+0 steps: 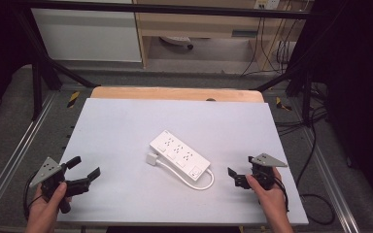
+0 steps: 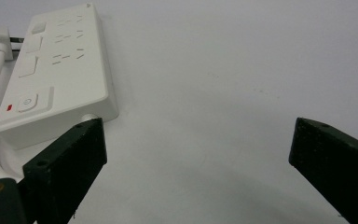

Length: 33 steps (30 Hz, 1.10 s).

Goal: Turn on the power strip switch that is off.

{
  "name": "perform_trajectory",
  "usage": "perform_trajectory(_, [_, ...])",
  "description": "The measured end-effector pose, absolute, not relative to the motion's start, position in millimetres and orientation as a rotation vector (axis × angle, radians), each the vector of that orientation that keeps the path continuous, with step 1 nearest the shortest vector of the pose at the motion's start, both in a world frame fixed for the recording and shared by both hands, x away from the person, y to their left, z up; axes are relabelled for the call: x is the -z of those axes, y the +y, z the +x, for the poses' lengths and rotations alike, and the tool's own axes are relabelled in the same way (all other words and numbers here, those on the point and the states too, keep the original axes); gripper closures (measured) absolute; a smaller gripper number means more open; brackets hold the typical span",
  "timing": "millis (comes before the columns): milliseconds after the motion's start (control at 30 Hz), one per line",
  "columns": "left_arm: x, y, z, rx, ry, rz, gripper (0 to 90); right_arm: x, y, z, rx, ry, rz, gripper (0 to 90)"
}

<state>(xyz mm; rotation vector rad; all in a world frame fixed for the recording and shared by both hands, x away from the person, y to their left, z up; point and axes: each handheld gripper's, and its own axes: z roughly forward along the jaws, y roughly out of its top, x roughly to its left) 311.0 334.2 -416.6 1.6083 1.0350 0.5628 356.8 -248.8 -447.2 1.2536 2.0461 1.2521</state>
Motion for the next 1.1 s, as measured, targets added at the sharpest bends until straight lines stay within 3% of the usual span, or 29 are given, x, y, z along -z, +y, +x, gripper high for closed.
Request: perform_trajectory(1100, [398.7, 329.8, 303.4, -0.535, 0.959, 1.599, 8.0, 439.7, -244.1, 351.7, -1.28, 2.002, 1.233, 2.9])
